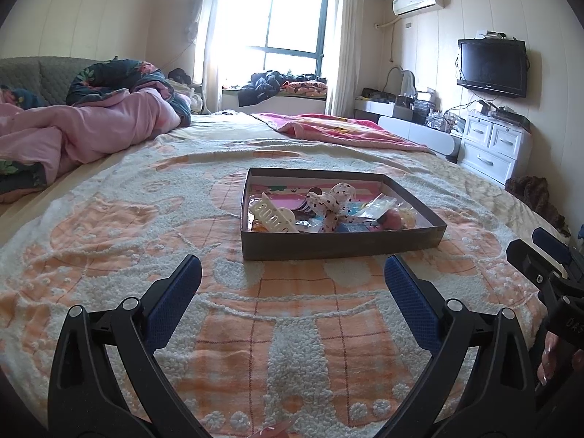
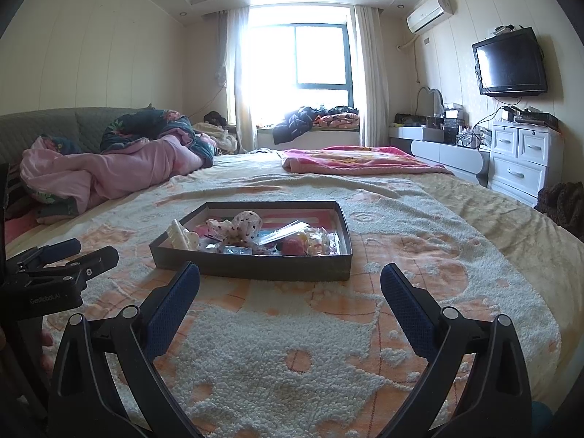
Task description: Organize jewelry
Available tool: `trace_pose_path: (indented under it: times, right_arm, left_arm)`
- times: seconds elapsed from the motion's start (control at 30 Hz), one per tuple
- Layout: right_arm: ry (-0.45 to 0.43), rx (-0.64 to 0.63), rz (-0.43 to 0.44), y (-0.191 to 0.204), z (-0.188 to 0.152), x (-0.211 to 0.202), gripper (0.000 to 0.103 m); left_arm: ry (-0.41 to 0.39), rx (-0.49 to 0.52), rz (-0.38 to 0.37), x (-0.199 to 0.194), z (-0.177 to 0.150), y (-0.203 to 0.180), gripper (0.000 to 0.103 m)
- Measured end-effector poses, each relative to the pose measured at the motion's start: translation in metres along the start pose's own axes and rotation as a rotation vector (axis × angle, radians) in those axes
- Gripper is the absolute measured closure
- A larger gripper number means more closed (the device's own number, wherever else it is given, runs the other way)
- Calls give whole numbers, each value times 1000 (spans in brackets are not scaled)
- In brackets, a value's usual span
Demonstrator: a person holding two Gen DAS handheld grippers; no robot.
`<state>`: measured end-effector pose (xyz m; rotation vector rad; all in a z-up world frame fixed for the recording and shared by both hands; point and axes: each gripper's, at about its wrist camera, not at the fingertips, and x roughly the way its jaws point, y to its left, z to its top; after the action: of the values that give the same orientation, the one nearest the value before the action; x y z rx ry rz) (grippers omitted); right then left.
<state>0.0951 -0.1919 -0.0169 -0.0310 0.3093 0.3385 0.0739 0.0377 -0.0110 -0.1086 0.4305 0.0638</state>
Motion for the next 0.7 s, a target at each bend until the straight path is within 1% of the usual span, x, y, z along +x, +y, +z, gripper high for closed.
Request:
trace_pose_path:
  times: [0.7]
  right_arm:
    - [5, 2, 0, 2, 1, -2, 6]
  left_arm:
    - [0, 1, 5, 0, 1, 2, 11]
